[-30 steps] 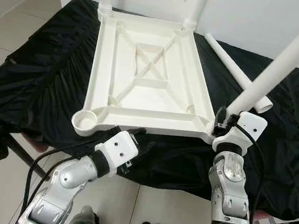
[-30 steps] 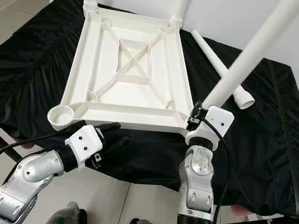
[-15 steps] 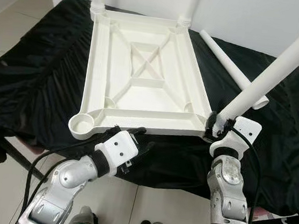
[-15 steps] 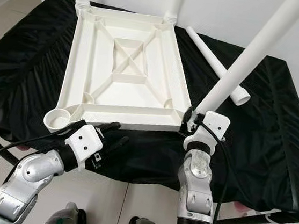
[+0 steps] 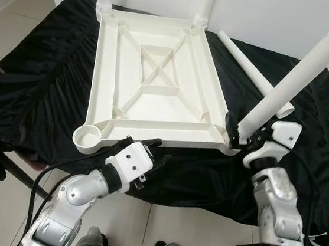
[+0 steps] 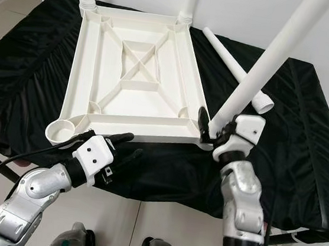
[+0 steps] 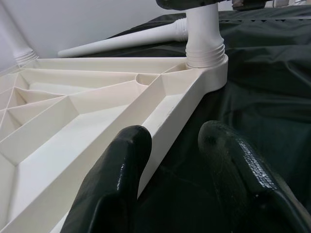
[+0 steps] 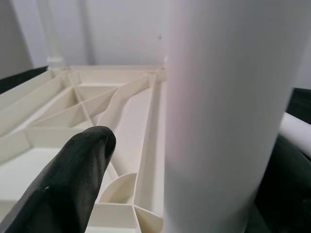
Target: Building children table
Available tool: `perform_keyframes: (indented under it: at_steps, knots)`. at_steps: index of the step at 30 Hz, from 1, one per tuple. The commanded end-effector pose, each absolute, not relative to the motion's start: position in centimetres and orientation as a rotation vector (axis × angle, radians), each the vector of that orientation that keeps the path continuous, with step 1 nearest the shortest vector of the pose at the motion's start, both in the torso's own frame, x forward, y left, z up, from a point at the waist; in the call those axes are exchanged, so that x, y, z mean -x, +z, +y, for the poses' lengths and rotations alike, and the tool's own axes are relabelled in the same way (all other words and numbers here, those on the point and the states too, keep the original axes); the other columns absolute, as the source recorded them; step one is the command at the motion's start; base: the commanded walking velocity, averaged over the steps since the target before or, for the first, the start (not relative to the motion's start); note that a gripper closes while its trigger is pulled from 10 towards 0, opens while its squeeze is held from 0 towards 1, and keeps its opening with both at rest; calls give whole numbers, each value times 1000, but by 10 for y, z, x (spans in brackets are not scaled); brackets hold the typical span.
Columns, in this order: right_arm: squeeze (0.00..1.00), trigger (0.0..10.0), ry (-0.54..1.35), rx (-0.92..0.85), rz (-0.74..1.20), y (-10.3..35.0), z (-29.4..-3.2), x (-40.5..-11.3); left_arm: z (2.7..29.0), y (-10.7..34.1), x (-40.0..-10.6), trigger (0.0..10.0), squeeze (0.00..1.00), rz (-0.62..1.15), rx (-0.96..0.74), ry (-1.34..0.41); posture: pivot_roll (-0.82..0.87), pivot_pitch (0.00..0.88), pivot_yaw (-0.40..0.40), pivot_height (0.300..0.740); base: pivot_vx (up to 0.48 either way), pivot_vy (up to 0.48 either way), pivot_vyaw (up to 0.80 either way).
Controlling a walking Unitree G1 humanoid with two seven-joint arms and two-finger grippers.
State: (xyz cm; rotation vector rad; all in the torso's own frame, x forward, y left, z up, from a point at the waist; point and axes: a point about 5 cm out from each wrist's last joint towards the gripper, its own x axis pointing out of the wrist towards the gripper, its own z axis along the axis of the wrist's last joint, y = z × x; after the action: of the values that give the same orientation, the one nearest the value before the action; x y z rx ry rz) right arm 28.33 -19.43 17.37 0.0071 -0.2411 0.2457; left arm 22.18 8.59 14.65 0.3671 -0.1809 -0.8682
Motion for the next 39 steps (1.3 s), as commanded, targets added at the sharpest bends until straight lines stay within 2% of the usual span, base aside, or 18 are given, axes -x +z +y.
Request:
perform_keyframes:
  at_steps: [1, 4, 5, 14, 22, 31, 33, 34, 35, 36, 37, 38, 39]
  knots:
    - [0, 10000, 329, 7, -231, 176, -203, -287, 83, 149, -221, 10000, 0, -189, -358, -860, 38, 96, -70, 740, 0, 0, 0]
    - [0, 10000, 362, 18, -228, 178, -207, -289, 83, 149, -221, 10000, 0, -189, -358, -860, 38, 96, -70, 740, 0, 0, 0]
    - [0, 10000, 470, 40, -189, 182, -218, -293, 83, 149, -221, 10000, 0, -190, -357, -855, 43, 92, -74, 740, 0, 0, 0]
    - [0, 10000, 681, 142, -88, 184, -241, -295, 83, 149, -220, 10000, 0, -190, -357, -848, 48, 85, -72, 740, 0, 0, 0]
    - [0, 10000, 774, 165, -5, 184, -256, -293, 83, 149, -218, 10000, 0, -188, -355, -847, 56, 85, -68, 740, 0, 0, 0]
    - [0, 10000, 801, 160, -2, 186, -264, -292, 85, 148, -217, 10000, 0, -183, -356, -846, 59, 82, -68, 740, 0, 0, 0]
    - [0, 4510, 779, 168, -8, 190, -270, -294, 85, 147, -217, 10000, 0, -180, -353, -847, 56, 82, -68, 740, 0, 0, 0]
    - [0, 4510, 779, 168, -8, 190, -270, -294, 85, 147, -217, 10000, 0, -180, -353, -847, 56, 82, -68, 740, 0, 0, 0]
    - [0, 2980, 778, 171, -9, 194, -275, -296, 85, 147, -217, 10000, 0, -178, -352, -849, 53, 83, -69, 740, 0, 0, 0]
    - [0, 2000, 781, 174, -6, 194, -276, -297, 85, 146, -217, 10000, 0, -178, -352, -850, 51, 82, -68, 740, 0, 0, 0]
    - [0, 2000, 781, 174, -6, 194, -276, -297, 85, 146, -217, 10000, 0, -178, -352, -850, 51, 82, -68, 740, 0, 0, 0]
    - [0, 0, 782, 176, -3, 194, -277, -297, 85, 146, -218, 10000, 0, -177, -352, -850, 49, 83, -67, 740, 0, 0, 0]
    - [0, 0, 782, 176, -3, 194, -277, -297, 85, 146, -218, 10000, 0, -177, -352, -850, 49, 83, -67, 740, 0, 0, 0]
